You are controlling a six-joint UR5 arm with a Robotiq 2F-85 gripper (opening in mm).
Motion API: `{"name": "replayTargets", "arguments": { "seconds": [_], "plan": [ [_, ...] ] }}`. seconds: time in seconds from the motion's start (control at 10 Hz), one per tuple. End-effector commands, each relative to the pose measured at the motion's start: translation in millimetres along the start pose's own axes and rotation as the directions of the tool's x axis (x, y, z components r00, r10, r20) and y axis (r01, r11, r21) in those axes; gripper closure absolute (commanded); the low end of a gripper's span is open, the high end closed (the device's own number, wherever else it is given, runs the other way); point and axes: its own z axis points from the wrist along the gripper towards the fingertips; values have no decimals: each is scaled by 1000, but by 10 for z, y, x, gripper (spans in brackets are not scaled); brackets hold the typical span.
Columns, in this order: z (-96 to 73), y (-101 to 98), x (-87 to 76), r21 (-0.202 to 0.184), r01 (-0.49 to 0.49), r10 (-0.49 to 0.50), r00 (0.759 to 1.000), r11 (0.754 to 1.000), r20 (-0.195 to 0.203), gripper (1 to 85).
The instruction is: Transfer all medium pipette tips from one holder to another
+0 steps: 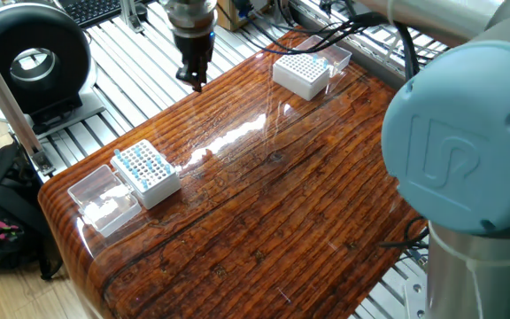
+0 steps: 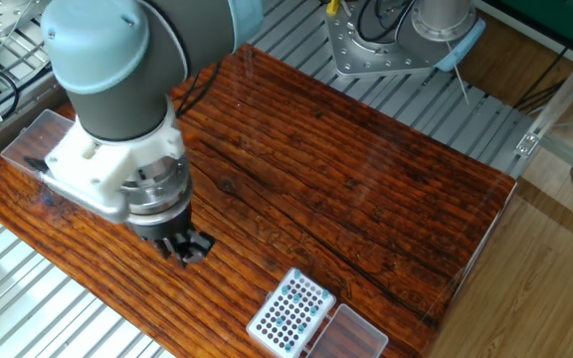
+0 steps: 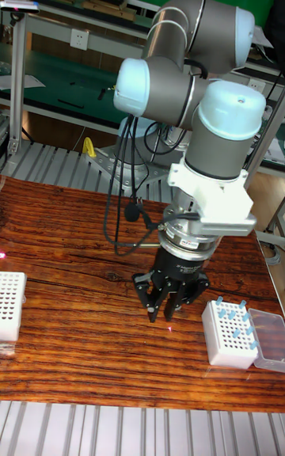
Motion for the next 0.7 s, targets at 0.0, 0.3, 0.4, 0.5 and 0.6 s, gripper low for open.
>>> {"name": "replayTargets", "arguments": {
  "seconds": [0.0, 0.3, 0.4, 0.5, 0.6],
  "plan": [
    [57, -97, -11, -6, -148, 148, 989, 989, 7, 550],
    [281, -950, -202, 37, -87, 87, 996, 995, 10, 543],
    [285, -1262, -197, 46, -53, 53, 999, 998, -3, 537],
    [225, -1524, -160, 41, -14, 14, 1000, 999, -19, 513],
    [105, -1755, -106, 39, 20, -19, 999, 999, -32, 500]
  ]
}}
